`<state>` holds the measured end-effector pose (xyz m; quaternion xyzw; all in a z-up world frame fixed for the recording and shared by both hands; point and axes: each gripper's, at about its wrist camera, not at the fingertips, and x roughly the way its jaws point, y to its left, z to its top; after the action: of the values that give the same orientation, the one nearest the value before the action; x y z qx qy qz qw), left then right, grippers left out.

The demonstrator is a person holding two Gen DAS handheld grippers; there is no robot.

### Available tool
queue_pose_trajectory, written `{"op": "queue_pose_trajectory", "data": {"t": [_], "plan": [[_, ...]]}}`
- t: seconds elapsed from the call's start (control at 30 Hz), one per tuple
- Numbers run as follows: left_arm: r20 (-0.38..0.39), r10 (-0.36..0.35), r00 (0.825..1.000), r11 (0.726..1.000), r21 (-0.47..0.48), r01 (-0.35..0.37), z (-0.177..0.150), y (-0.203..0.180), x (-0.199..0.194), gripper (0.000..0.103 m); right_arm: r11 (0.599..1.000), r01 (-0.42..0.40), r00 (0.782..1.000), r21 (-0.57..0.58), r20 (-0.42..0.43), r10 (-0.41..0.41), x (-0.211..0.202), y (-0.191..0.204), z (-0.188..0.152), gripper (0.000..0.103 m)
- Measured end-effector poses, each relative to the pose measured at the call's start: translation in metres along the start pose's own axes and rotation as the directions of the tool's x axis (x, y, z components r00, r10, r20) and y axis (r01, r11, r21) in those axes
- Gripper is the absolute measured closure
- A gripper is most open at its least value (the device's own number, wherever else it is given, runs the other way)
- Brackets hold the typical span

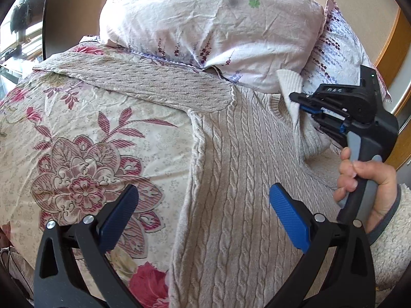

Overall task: Fold small clothes
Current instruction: 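Fold the held sleeve across the sweater body, then open the right tool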

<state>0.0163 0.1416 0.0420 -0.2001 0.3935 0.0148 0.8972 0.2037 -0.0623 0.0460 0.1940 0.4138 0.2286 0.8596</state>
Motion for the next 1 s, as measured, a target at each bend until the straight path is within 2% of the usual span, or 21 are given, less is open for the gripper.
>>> {"op": "queue_pose_trajectory", "data": {"t": [0.17,0.23,0.27,0.3,0.37,0.43,0.47,0.5,0.53,0.6,0.63,0.67,0.77,0.9,1.0], "plan": [[0.013,0.005,1.0,1.0,-0.008,-0.005,0.003,0.016,-0.008,0.002,0.998,0.026,0.99,-0.049,-0.135,-0.032,0.033,0.016,-0.023,0.093],[0.013,0.0,1.0,1.0,-0.008,0.0,0.004,0.018,-0.008,0.002,0.998,0.033,0.976,-0.054,-0.215,-0.044,0.04,0.015,-0.032,0.088],[0.012,-0.003,1.0,1.0,-0.007,0.003,0.005,0.018,-0.007,0.002,0.999,0.019,0.97,-0.048,-0.243,-0.03,0.038,0.012,-0.036,0.079],[0.009,-0.007,1.0,1.0,-0.006,0.007,0.006,0.018,-0.006,0.002,0.999,0.015,0.97,-0.048,-0.243,-0.027,0.03,0.011,-0.038,0.073],[0.006,-0.02,1.0,1.0,0.001,0.02,0.008,0.015,-0.003,0.002,0.995,0.052,0.985,-0.082,-0.158,-0.064,-0.004,0.001,-0.039,0.061],[0.0,-0.033,0.999,0.999,0.016,0.033,0.009,0.01,0.001,0.002,0.978,0.163,0.985,-0.13,-0.032,-0.169,-0.047,-0.014,-0.041,0.059],[-0.007,-0.041,0.999,0.999,0.025,0.041,0.009,0.006,0.004,0.002,0.961,0.239,0.971,-0.142,0.026,-0.237,-0.069,-0.028,-0.04,0.058],[-0.014,-0.049,0.999,0.998,0.035,0.05,0.009,0.002,0.006,0.002,0.935,0.325,0.945,-0.141,0.081,-0.316,-0.09,-0.044,-0.041,0.058],[-0.021,-0.057,0.998,0.997,0.044,0.058,0.008,-0.003,0.009,0.002,0.903,0.409,0.91,-0.128,0.123,-0.395,-0.109,-0.062,-0.039,0.058],[-0.037,-0.074,0.997,0.995,0.065,0.077,0.007,-0.012,0.015,0.002,0.824,0.554,0.827,-0.113,0.181,-0.532,-0.141,-0.096,-0.045,0.058],[-0.045,-0.082,0.996,0.994,0.075,0.086,0.006,-0.017,0.017,0.002,0.785,0.607,0.792,-0.122,0.182,-0.583,-0.15,-0.114,-0.05,0.058],[-0.053,-0.089,0.995,0.992,0.084,0.093,0.005,-0.022,0.02,0.002,0.754,0.642,0.765,-0.136,0.17,-0.621,-0.156,-0.127,-0.055,0.058],[-0.073,-0.103,0.992,0.988,0.105,0.11,0.003,-0.035,0.027,0.002,0.701,0.687,0.726,-0.191,0.158,-0.669,-0.164,-0.149,-0.072,0.058],[-0.083,-0.117,0.99,0.985,0.119,0.126,0.001,-0.048,0.032,0.002,0.646,0.713,0.697,-0.273,0.17,-0.697,-0.149,-0.15,-0.077,0.058],[-0.091,-0.12,0.989,0.983,0.128,0.131,-0.002,-0.055,0.034,0.002,0.621,0.721,0.681,-0.307,0.145,-0.718,-0.137,-0.159,-0.075,0.067]]}}
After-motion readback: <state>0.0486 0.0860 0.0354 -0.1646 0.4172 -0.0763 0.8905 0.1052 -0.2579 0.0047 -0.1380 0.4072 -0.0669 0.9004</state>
